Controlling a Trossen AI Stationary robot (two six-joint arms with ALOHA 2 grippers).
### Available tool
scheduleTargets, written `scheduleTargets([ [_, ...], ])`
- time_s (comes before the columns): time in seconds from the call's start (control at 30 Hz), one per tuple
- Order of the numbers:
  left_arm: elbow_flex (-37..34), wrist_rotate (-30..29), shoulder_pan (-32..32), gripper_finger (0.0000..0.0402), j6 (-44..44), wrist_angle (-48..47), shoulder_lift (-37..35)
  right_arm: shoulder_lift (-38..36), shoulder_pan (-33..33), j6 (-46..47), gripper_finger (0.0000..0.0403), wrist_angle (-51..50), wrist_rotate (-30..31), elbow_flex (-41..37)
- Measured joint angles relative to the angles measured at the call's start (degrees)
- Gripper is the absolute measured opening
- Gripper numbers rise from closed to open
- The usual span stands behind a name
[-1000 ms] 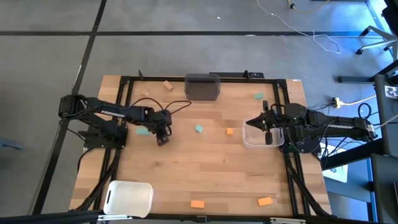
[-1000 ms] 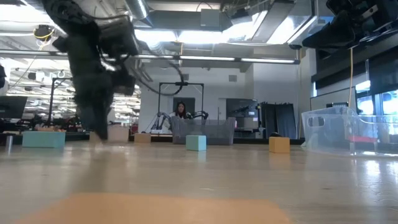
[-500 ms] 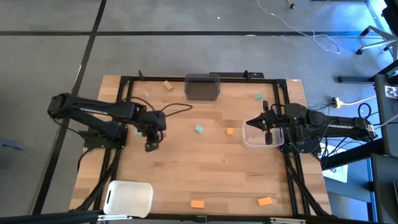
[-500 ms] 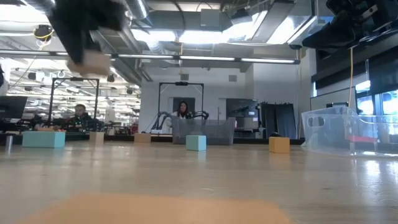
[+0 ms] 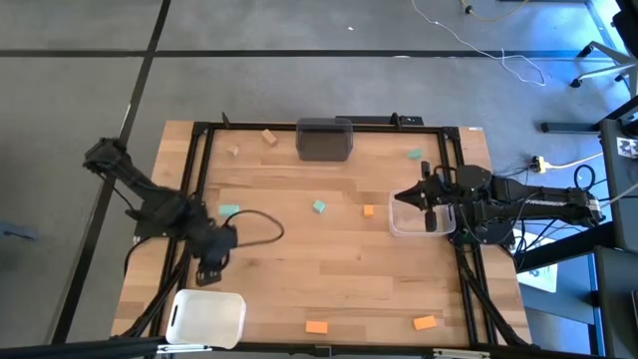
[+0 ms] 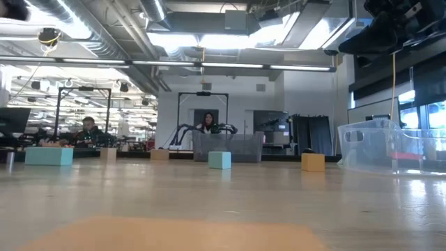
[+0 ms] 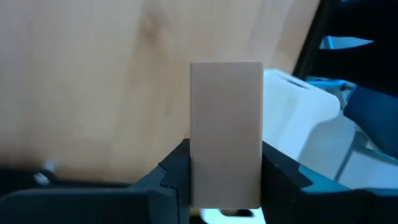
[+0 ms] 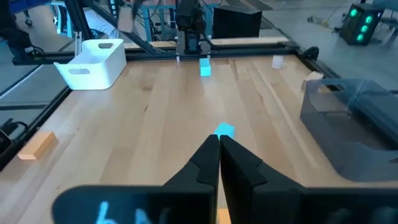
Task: Sort & place blocks by color
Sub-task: Put the bottom brown block into the white bin
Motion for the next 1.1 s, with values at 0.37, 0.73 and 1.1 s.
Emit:
scheduleTargets([
  [0.37, 0.0, -6.1, -16.5, 0.0122, -16.3, 9.8, 9.0, 11.4, 0.0, 0.0, 0.0016, -9.1, 0.1, 13.6],
  [0.73, 0.0, -7.9, -21.3, 0.0122, -20.5, 24.3, 24.6, 22.3, 0.0, -3.4, 0.0016, -12.8, 0.1, 26.4],
  [1.1, -0.1, -7.3, -21.3, 0.0122, -21.9, 23.8, 31.7, 24.8, 0.0, -3.4, 0.0016, -13.6, 0.0, 27.9],
])
